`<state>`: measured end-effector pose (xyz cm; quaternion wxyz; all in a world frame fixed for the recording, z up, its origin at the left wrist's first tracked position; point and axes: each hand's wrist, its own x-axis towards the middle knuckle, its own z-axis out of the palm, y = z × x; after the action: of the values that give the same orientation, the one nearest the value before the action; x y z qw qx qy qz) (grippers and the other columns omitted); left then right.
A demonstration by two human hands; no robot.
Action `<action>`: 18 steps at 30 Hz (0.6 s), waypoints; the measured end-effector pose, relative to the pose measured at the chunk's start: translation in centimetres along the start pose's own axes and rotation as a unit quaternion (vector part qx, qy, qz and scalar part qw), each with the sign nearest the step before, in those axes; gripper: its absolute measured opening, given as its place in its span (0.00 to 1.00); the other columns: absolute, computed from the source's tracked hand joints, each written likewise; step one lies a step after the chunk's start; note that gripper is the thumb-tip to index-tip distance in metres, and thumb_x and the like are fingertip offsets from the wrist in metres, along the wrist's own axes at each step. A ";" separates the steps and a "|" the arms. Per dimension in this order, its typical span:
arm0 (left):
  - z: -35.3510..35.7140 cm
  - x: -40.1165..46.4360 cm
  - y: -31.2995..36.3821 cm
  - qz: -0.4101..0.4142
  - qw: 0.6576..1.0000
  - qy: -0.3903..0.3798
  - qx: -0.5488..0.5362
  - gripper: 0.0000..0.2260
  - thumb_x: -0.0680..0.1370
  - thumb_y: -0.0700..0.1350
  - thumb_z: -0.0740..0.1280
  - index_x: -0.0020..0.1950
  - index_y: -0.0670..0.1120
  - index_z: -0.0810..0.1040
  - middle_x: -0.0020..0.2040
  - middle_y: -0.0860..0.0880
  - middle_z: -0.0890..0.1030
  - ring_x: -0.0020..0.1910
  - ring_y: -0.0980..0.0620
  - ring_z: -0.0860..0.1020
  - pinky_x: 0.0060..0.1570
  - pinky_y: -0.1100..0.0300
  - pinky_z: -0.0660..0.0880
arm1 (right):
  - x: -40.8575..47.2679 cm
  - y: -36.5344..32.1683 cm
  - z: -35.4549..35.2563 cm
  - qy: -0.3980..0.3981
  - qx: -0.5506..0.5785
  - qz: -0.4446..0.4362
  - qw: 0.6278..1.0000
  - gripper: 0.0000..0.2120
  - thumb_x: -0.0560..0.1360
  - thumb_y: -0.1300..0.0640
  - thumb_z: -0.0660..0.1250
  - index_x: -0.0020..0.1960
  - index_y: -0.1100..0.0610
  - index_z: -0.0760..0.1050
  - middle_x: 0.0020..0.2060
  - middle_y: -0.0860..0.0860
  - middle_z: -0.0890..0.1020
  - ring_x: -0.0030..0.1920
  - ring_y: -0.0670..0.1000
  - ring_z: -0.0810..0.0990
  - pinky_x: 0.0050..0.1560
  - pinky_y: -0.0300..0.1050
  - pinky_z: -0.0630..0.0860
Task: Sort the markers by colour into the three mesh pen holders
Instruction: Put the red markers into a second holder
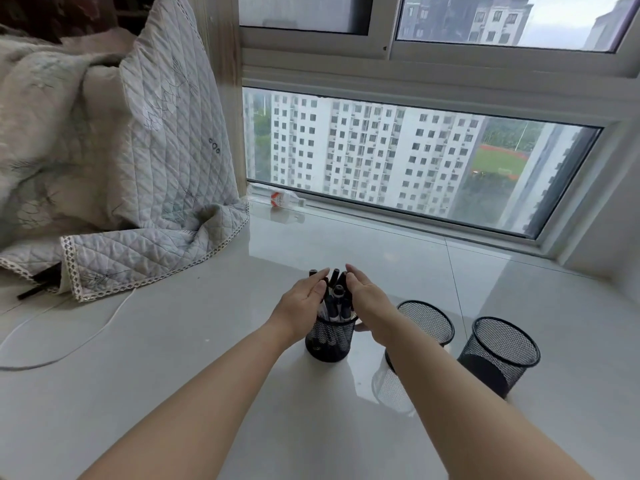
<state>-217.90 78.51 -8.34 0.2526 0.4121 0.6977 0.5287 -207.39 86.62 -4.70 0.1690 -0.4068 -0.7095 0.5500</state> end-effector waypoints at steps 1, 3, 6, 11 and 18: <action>-0.1 -0.3 0.2 -0.008 1.000 -0.008 -0.011 0.16 0.81 0.50 0.55 0.70 0.55 0.68 0.71 0.51 0.67 0.70 0.54 0.65 0.71 0.59 0.58 | -0.3 0.0 0.0 -0.002 -0.008 0.004 1.000 0.20 0.81 0.45 0.48 0.73 0.40 0.57 0.68 0.49 0.70 0.55 0.52 0.71 0.45 0.48 0.73; -0.2 -0.8 1.0 -0.001 1.000 0.005 0.004 0.17 0.82 0.50 0.54 0.70 0.54 0.68 0.72 0.49 0.66 0.71 0.53 0.63 0.72 0.55 0.58 | -0.8 0.2 -0.2 0.006 -0.001 0.002 1.000 0.21 0.80 0.44 0.49 0.73 0.41 0.55 0.69 0.49 0.69 0.59 0.53 0.71 0.54 0.52 0.74; 0.1 -2.3 2.7 0.054 0.987 0.129 0.075 0.15 0.81 0.48 0.56 0.67 0.50 0.71 0.69 0.47 0.68 0.70 0.51 0.65 0.70 0.55 0.60 | -2.7 0.6 -1.0 0.050 0.029 -0.050 0.997 0.22 0.81 0.48 0.52 0.74 0.46 0.56 0.68 0.49 0.69 0.64 0.50 0.69 0.66 0.48 0.65; 2.4 -8.1 4.4 0.172 0.936 0.301 0.063 0.09 0.76 0.35 0.62 0.54 0.43 0.77 0.51 0.51 0.73 0.53 0.52 0.74 0.53 0.58 0.72 | -8.9 3.5 -4.6 0.116 0.006 -0.128 0.985 0.13 0.79 0.54 0.59 0.62 0.50 0.71 0.53 0.48 0.77 0.53 0.47 0.76 0.51 0.39 0.68; 10.2 -15.6 3.5 0.130 0.983 0.106 0.074 0.08 0.75 0.38 0.63 0.51 0.48 0.76 0.45 0.53 0.77 0.40 0.61 0.74 0.43 0.68 0.71 | -17.9 11.4 -11.3 0.273 -0.027 -0.084 0.958 0.08 0.75 0.61 0.61 0.47 0.52 0.77 0.40 0.48 0.81 0.33 0.45 0.75 0.28 0.32 0.68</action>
<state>-200.46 71.15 -9.57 0.0751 0.4582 0.6986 0.5444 -184.23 80.94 -7.62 0.3908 -0.4843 -0.6828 0.3827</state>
